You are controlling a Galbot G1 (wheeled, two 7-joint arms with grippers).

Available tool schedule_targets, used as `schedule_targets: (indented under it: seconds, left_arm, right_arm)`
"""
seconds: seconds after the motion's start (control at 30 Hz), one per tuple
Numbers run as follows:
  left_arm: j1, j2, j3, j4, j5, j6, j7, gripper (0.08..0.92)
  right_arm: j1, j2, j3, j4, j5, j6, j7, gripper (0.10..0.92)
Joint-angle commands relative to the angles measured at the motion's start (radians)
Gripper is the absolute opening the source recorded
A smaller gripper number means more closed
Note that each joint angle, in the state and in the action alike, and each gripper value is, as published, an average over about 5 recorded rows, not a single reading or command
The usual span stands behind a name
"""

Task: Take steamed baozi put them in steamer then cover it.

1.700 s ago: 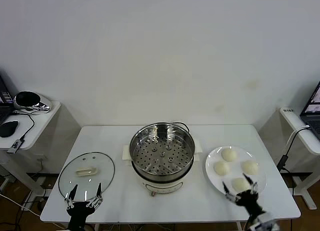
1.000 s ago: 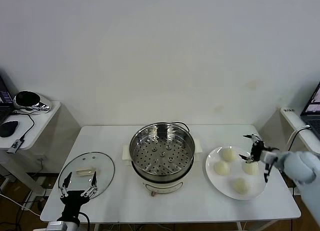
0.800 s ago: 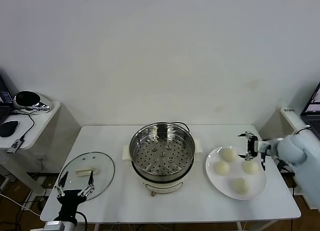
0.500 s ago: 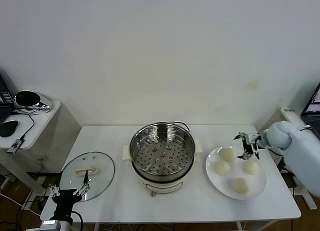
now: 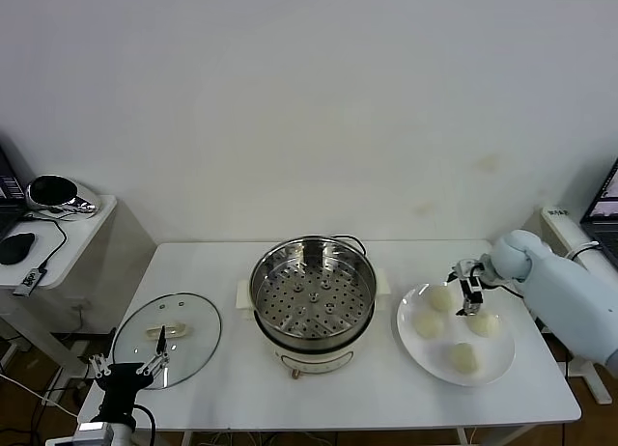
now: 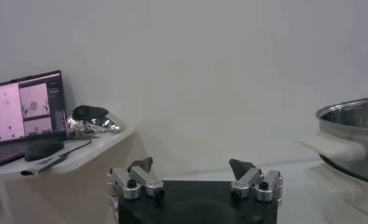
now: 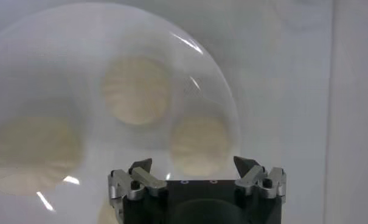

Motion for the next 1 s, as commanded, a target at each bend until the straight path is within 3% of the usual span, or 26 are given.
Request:
schedule_targets:
  seconds: [0.03, 0.37, 0.83, 1.0]
  left_arm:
    - [-0.002, 0.002, -0.004, 0.001, 0.006, 0.000, 0.001, 0.823]
    - [-0.006, 0.003, -0.011, 0.015, 0.009, -0.005, 0.000, 0.823]
    - [0.002, 0.000, -0.015, 0.007, 0.010, -0.012, -0.002, 0.823]
    - [0.003, 0.001, -0.016, 0.003, 0.010, -0.012, -0.002, 0.823]
  right_arm:
    - [0.034, 0.069, -0.042, -0.097, -0.016, -0.001, 0.000, 0.823]
    - [0.033, 0.104, -0.040, -0.138, -0.043, 0.000, 0.005, 0.804]
    - [0.025, 0.084, -0.039, -0.103, -0.036, 0.004, 0.005, 0.620]
    - [0.049, 0.053, -0.064, -0.059, -0.007, 0.007, 0.002, 0.603]
